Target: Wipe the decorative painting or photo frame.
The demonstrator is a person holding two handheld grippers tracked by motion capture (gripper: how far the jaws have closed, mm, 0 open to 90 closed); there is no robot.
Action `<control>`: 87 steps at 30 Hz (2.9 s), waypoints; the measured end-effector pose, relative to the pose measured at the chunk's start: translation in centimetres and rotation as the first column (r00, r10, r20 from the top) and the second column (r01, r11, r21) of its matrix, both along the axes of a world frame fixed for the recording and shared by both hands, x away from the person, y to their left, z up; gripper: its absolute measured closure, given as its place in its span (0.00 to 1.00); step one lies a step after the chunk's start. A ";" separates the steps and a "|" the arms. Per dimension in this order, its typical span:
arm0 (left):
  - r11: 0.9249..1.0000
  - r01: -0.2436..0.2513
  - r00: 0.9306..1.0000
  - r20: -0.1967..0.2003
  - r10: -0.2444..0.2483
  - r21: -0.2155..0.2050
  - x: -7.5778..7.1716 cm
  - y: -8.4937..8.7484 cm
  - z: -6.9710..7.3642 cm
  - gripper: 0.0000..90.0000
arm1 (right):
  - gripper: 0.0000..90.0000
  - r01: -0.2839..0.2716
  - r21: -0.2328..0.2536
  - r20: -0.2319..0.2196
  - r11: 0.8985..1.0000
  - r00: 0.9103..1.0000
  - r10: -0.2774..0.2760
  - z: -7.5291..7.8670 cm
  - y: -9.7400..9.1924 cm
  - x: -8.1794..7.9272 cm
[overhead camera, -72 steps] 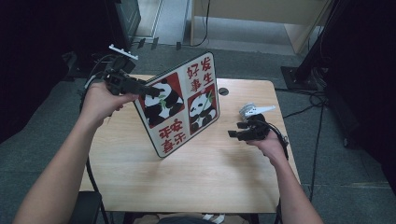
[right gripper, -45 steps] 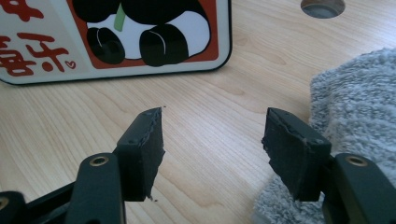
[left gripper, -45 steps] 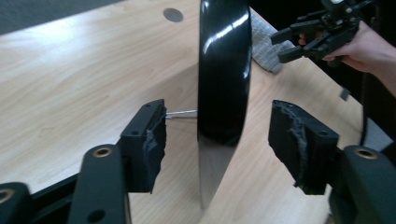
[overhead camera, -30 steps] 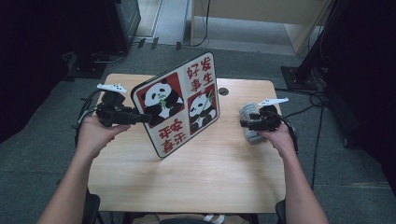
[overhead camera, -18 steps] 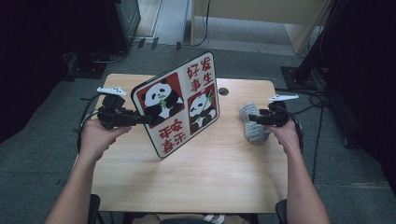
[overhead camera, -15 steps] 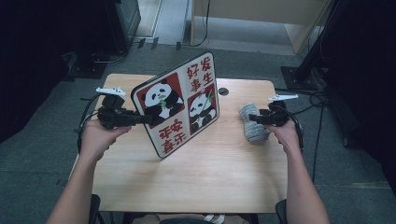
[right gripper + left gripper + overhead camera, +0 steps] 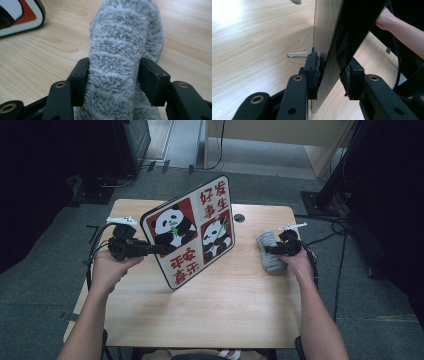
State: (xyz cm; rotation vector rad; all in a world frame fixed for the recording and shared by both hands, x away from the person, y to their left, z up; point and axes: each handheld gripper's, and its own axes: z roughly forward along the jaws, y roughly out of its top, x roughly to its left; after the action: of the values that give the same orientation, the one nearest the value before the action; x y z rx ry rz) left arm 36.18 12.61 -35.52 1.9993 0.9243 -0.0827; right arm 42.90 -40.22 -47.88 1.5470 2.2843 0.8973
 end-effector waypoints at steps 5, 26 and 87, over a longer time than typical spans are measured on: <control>1.000 -0.003 1.000 0.010 0.003 -0.001 0.0 0.0 -0.2 0.79 | 0.55 0.010 0.005 -0.029 1.000 1.000 -0.010 -1.0 0.0 0.2; 1.000 -0.011 1.000 0.019 0.011 -0.011 -0.1 0.2 -0.5 0.85 | 0.77 0.044 0.041 -0.048 0.998 0.998 -0.042 -0.9 -0.8 0.3; 1.000 0.010 1.000 0.022 -0.009 -0.024 0.1 0.4 -0.5 0.86 | 0.75 -0.147 0.094 0.025 0.985 0.989 0.146 8.2 4.2 -0.5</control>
State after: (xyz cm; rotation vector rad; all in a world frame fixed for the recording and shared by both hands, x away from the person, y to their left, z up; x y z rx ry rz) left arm 36.32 12.99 -36.02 1.9791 0.8961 -0.0770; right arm 42.37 -36.01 -39.68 1.4158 2.4003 1.0687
